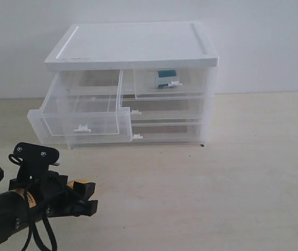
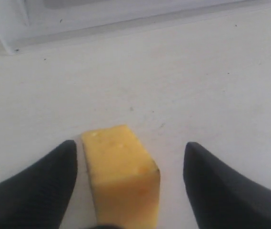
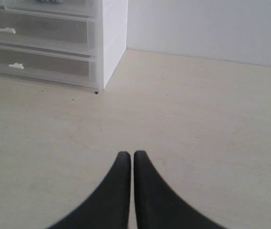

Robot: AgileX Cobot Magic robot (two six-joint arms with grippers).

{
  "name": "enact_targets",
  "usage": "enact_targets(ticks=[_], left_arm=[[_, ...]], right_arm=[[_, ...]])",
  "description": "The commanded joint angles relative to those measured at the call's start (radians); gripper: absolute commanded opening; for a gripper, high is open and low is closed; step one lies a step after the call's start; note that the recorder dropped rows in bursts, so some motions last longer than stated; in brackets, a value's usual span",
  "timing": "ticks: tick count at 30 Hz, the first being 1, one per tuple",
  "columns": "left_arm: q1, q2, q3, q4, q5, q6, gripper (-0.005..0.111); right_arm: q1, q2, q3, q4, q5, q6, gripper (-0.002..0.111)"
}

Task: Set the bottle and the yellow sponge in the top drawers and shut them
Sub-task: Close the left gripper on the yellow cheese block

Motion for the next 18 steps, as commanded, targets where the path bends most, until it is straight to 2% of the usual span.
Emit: enact_targets(ticks=[1,3,5,15,16,18], left_arm=[[0.002,0.001,-0.059,0.0,0.172,0.024,0.059],[0.002,0.001,-0.091,-0.003,0.255,0.052,0.058],[0.002,0.001,-0.11,-0.003,0.281,0.056,0.054],[0.002,0.001,-0.116,-0.004,0.27,0.049,0.008],[0.002,0.001,-0.116,-0.004,0.27,0.057,0.004],[0.002,0.001,-0.116,-0.004,0.277,0.059,0.004]], right_arm=[[-0.002,-0.005,0.0,0.0,-0.009,-0.003,0.0],[-0.002,-0.005,0.0,0.0,-0.009,-0.003,0.0],[-0.002,-0.005,0.0,0.0,-0.009,-0.003,0.0],[-0.002,-0.005,0.0,0.0,-0.009,-0.003,0.0],[-0.002,-0.005,0.0,0.0,-0.009,-0.003,0.0],[-0.002,-0.005,0.0,0.0,-0.009,-0.003,0.0]])
